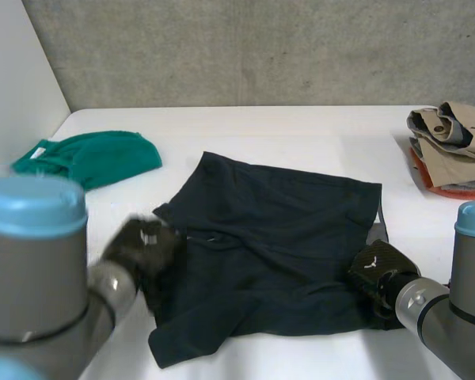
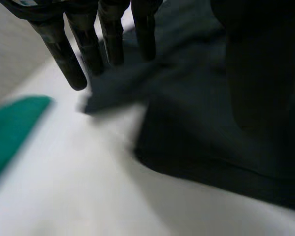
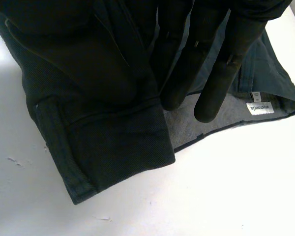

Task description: Fold the laundry.

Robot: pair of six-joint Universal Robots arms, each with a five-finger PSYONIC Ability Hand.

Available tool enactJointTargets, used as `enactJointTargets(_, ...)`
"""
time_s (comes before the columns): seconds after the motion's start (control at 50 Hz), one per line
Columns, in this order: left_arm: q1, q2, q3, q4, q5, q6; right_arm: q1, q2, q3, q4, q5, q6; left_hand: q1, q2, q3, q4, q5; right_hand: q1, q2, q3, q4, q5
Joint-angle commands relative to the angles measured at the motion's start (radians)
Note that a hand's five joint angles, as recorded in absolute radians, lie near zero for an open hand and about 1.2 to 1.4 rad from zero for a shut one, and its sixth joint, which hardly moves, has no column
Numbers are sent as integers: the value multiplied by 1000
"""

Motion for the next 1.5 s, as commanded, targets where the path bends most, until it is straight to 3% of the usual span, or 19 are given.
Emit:
enactJointTargets(0.02, -22, 35, -153, -30, 62, -54, -1, -1, 3, -2, 1, -1, 97, 97, 96, 95, 91, 271, 218, 207, 198, 190)
enactJointTargets(0.14, -37, -19, -153, -29, 62, -57, -7, -8, 3, 1, 10, -1, 384, 384, 383, 382, 378, 271, 218, 207, 198, 190)
enactJointTargets(0.16, -43, -34, -146, -29, 62, -60, -7, -9, 3, 1, 12, -1, 771, 772, 770, 770, 765, 271, 218, 207, 198, 190)
enactJointTargets(0.2, -48, -37, -137, -27, 62, -66, -9, -14, 3, 4, 15, -3, 1041, 1041, 1040, 1039, 1035, 271, 218, 207, 198, 190)
enactJointTargets(0.5, -77, 121, -129, -59, 54, -80, -9, -104, 26, 60, 16, -23, 1042, 1042, 1041, 1040, 1036, 271, 218, 207, 198, 190)
enactJointTargets(0.62, -124, 232, -202, -259, 81, -54, -12, -230, 108, 352, -2, -160, 1042, 1042, 1041, 1040, 1036, 271, 218, 207, 198, 190)
enactJointTargets(0.72, -176, 262, -218, -345, 147, 21, -49, -291, 139, 449, -36, -326, 1042, 1042, 1041, 1040, 1036, 271, 218, 207, 198, 190)
enactJointTargets(0.82, -128, 213, -144, -207, 134, 41, -96, -278, 61, 361, -71, -269, 1042, 1042, 1041, 1040, 1036, 271, 218, 207, 198, 190)
enactJointTargets(0.86, -106, 167, -98, -132, 114, 46, -100, -193, 2, 321, -82, -198, 1042, 1042, 1041, 1040, 1036, 271, 218, 207, 198, 190)
enactJointTargets(0.94, -68, 11, 64, 50, 42, 66, -86, -48, -127, 247, -73, -80, 1042, 1042, 1041, 1040, 1036, 271, 218, 207, 198, 190)
enactJointTargets(1.1, -54, -295, 415, 238, -46, 119, -89, 75, -316, 32, -34, 20, 1042, 1042, 1041, 1040, 1036, 271, 218, 207, 198, 190)
enactJointTargets(1.26, -6, -569, 724, 480, -41, 199, -37, 290, -557, -143, 101, 23, 1042, 1042, 1041, 1040, 1036, 271, 218, 207, 198, 190)
enactJointTargets(1.36, 6, -709, 853, 574, -23, 280, -8, 452, -741, -199, 107, 31, 1042, 1042, 1041, 1040, 1036, 271, 218, 207, 198, 190)
enactJointTargets(1.38, 6, -732, 874, 580, -18, 286, -6, 482, -770, -210, 105, 28, 1042, 1042, 1041, 1040, 1036, 95, 42, 31, 22, 14)
enactJointTargets(1.4, 8, -750, 891, 586, -14, 294, -1, 540, -826, -230, 107, 19, 1042, 1042, 1041, 1040, 1036, -427, -480, -491, -500, -508)
enactJointTargets(1.42, 6, -781, 919, 597, -9, 300, 2, 567, -854, -242, 114, 20, 1042, 1042, 1041, 1040, 1036, -691, -744, -755, -764, -772)
enactJointTargets(1.44, 6, -789, 926, 600, -9, 299, 6, 592, -885, -250, 117, 23, 1022, 1022, 1021, 1020, 1016, -950, -1004, -1014, -1024, -1032)
enactJointTargets(1.48, 3, -794, 930, 608, -7, 294, 25, 635, -960, -259, 140, 25, 111, 111, 109, 109, 105, -950, -1004, -1014, -1024, -1032)
enactJointTargets(1.5, -5, -792, 924, 618, -3, 296, 29, 635, -971, -258, 150, 28, -176, -176, -177, -178, -182, -950, -1004, -1014, -1024, -1032)
